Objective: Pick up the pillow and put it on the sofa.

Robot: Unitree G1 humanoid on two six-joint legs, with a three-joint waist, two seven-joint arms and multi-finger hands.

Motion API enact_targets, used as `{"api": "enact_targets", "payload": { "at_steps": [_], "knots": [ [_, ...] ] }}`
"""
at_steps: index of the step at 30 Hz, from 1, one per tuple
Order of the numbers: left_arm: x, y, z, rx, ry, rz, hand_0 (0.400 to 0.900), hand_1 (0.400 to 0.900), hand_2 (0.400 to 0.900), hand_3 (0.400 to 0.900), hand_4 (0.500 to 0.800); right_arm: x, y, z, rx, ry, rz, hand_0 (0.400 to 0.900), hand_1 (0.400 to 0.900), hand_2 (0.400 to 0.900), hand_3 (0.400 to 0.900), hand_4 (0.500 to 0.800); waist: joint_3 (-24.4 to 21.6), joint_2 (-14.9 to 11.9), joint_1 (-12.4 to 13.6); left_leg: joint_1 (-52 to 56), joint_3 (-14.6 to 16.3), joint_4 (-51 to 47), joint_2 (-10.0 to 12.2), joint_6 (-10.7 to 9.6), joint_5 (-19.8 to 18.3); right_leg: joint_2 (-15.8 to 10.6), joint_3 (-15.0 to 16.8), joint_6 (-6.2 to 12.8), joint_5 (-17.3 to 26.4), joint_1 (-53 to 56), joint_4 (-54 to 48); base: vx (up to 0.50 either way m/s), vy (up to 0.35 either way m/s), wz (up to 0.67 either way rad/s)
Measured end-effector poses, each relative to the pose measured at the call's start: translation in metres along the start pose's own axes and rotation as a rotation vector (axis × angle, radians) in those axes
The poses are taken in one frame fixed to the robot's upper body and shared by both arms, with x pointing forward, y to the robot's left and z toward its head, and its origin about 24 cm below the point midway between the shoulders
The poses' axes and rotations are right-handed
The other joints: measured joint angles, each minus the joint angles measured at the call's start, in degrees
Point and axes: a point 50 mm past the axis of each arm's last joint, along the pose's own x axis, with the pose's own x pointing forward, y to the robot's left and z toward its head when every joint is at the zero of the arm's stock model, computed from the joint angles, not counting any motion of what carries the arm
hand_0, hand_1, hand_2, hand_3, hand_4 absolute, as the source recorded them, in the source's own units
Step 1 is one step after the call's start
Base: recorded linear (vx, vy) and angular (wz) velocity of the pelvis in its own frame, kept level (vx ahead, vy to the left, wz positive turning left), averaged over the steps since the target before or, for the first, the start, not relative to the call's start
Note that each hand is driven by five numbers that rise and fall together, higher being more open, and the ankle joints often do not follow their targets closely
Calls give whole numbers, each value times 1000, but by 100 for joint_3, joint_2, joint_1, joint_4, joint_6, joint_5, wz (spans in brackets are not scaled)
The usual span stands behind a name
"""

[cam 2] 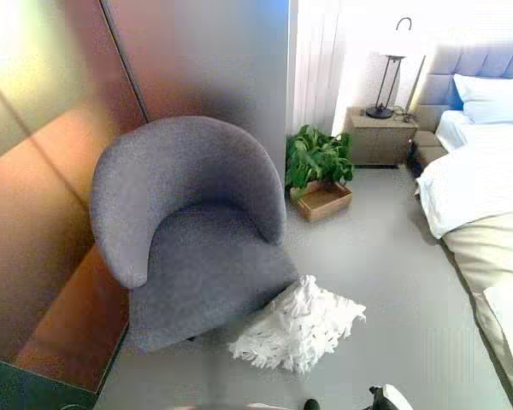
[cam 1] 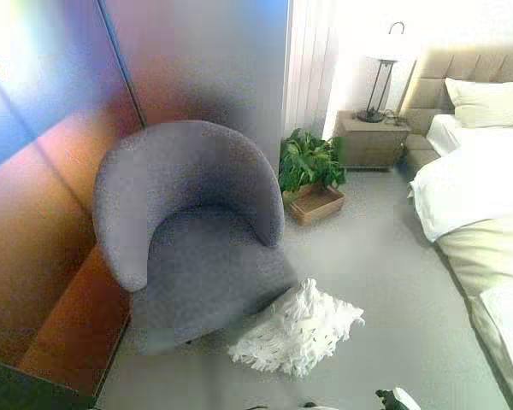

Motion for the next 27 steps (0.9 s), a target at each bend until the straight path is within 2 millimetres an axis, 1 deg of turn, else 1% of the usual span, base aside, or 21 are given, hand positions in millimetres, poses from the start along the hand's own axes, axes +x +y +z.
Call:
{"api": "enact_targets", "payload": {
  "at_steps": [3,7,11,14,16,17,18,20,22,23,24,25,26,27],
  "knots": [
    [0,0,-3,-2,5,1,900,900,900,900,800,1,-7,-3,-10,4,-30,900,900,900,900,800,5,2,10,-11,-27,0,0,0,1,-2,-26,1,-8,8,-1,26,-20,7],
    [-1,2,1,5,-17,-13,900,900,900,900,800,4,-19,-8,-39,6,-76,900,900,900,900,800,63,0,21,-22,-134,1,2,-6,9,-9,-122,8,-39,56,-2,23,-19,9],
    [-2,3,3,1,-31,-23,900,900,900,900,800,6,-33,-6,-60,-18,-117,900,900,900,900,800,151,32,144,-39,-158,1,7,-9,13,-8,-148,6,-44,58,-2,22,-28,17],
    [-3,4,5,-9,-41,-28,900,900,900,900,800,8,-39,-2,-61,-31,-135,900,900,900,900,800,197,36,191,-123,-267,2,5,-11,37,-20,-260,7,-59,36,-3,-20,-30,19],
    [-3,4,9,-13,-55,-39,900,900,900,900,800,9,-45,1,-63,-38,-150,900,900,900,900,800,210,52,317,-254,-310,12,7,-16,62,-21,-305,3,-61,-69,-3,-99,-39,24],
    [-3,4,10,-15,-60,-41,900,900,900,900,800,10,-48,3,-63,-42,-156,900,900,900,900,800,224,53,326,-307,-345,49,4,-20,82,-26,-337,3,-59,-102,-2,-131,-37,22],
    [-4,5,13,-13,-72,-47,900,900,900,900,800,12,-54,9,-60,-57,-174,900,900,900,900,800,266,77,313,-444,-454,60,-6,-32,131,-37,-437,0,-57,-184,-1,-124,-29,20],
    [-6,5,22,-6,-96,-59,900,900,900,900,800,14,-66,19,-56,-83,-204,900,900,900,900,800,372,94,341,-627,-555,65,-14,-56,207,-32,-531,-27,-32,-337,0,-140,-39,21],
    [-7,4,32,6,-126,-65,900,900,900,900,800,17,-86,33,-48,-123,-252,900,900,900,900,800,541,139,357,-829,-609,67,-11,-60,280,-30,-601,-66,17,-497,0,-133,-49,19],
    [-8,4,34,4,-132,-70,900,900,900,900,800,17,-91,36,-46,-131,-264,900,900,900,900,800,578,148,365,-866,-624,68,-10,-64,295,-28,-610,-75,30,-526,0,-123,-44,18],
    [-9,3,42,5,-151,-77,900,900,900,900,800,18,-108,44,-38,-156,-304,900,900,900,900,800,703,185,424,-987,-712,72,-8,-69,335,-25,-665,-84,43,-610,2,-124,-45,19],
    [-10,2,49,18,-172,-80,900,900,900,900,800,18,-120,47,-29,-170,-332,900,900,900,900,800,795,198,471,-1077,-736,76,-3,-73,363,-20,-702,-89,52,-682,3,-110,-39,18],
    [-11,2,51,23,-179,-80,900,900,900,900,800,17,-125,49,-27,-177,-343,900,900,900,900,800,841,205,471,-1107,-747,76,-2,-75,377,-19,-724,-87,51,-699,2,-110,-32,17],
    [-13,3,56,16,-202,-84,900,900,900,900,800,17,-140,57,-18,-200,-378,900,900,900,900,800,988,212,475,-1202,-815,76,2,-82,414,-15,-789,-86,51,-754,15,-92,-22,14]
  ]
}}
